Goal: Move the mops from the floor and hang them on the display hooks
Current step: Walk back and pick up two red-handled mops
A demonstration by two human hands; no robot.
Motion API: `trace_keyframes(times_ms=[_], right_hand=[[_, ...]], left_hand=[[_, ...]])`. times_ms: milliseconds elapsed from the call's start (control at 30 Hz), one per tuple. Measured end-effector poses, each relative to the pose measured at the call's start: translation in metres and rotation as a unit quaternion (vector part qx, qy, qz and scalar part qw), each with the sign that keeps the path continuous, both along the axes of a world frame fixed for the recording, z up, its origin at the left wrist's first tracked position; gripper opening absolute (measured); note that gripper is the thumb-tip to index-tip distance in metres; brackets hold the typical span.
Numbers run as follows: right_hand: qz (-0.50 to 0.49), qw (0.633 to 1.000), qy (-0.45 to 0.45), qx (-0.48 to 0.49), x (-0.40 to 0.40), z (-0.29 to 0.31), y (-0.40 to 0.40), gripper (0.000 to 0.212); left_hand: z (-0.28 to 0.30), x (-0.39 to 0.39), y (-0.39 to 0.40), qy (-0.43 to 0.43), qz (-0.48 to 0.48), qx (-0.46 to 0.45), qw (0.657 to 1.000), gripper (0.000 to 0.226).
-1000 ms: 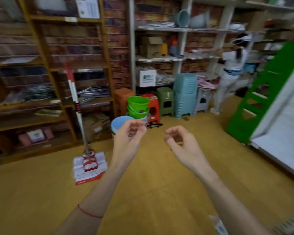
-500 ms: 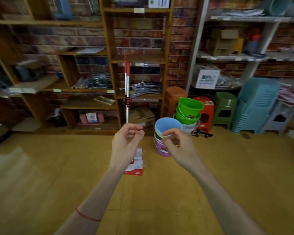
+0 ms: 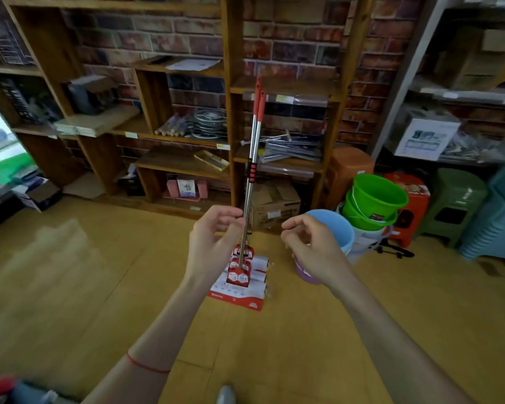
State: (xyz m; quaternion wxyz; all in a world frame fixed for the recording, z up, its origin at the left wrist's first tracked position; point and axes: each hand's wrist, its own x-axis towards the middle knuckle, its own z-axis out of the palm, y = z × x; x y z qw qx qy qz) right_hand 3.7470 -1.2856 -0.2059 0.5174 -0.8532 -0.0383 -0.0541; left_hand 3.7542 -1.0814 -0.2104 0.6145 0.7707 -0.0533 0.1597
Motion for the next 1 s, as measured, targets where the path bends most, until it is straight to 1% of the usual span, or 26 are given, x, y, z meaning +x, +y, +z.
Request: trace_keyframes(times_ms=[33, 133, 233, 367, 500, 667, 800, 933, 1000], right_hand=[[0.0, 1.0, -0.003, -0.001, 0.019, -0.001, 0.002, 0.008], [-0.003, 1.0, -0.002, -0.006, 0.074, -0.005, 0.01, 0.006], [-0.008, 1.0, 0.01, -0.015, 0.13, -0.008, 0.021, 0.006], [-0.012, 1.0, 0.019, -0.021, 0.198, -0.009, 0.032, 0.005], [-0.018, 0.999, 0.03, -0.014, 0.258, -0.013, 0.035, 0.005], [-0.013, 0.999, 0.042, -0.02, 0.334, -0.017, 0.028, 0.006], [-0.002, 0.999, 0.029, -0.02, 0.403, -0.021, 0.016, 0.007], [0.018, 0.999, 0.03, -0.008, 0.472, -0.024, 0.004, 0.007], [0.025, 0.999, 0.049, 0.001, 0.506, -0.029, -0.001, 0.009]], left_hand=[[-0.002, 0.017, 0.002, 0.002, 0.002, -0.003, 1.0, 0.016], [-0.01, 0.072, 0.008, 0.005, -0.003, -0.011, 1.0, 0.01], [-0.014, 0.127, 0.02, 0.009, -0.003, -0.02, 1.0, 0.01], [-0.009, 0.197, 0.034, 0.013, -0.011, -0.026, 1.0, 0.017], [-0.006, 0.262, 0.04, 0.014, -0.02, -0.025, 0.999, 0.02], [-0.008, 0.341, 0.033, 0.017, -0.017, -0.025, 0.999, 0.019], [-0.018, 0.408, 0.019, 0.014, -0.01, -0.01, 1.0, 0.009], [-0.02, 0.469, 0.004, 0.016, -0.001, 0.001, 1.0, 0.009], [-0.021, 0.498, -0.002, 0.02, 0.008, 0.007, 1.0, 0.015]])
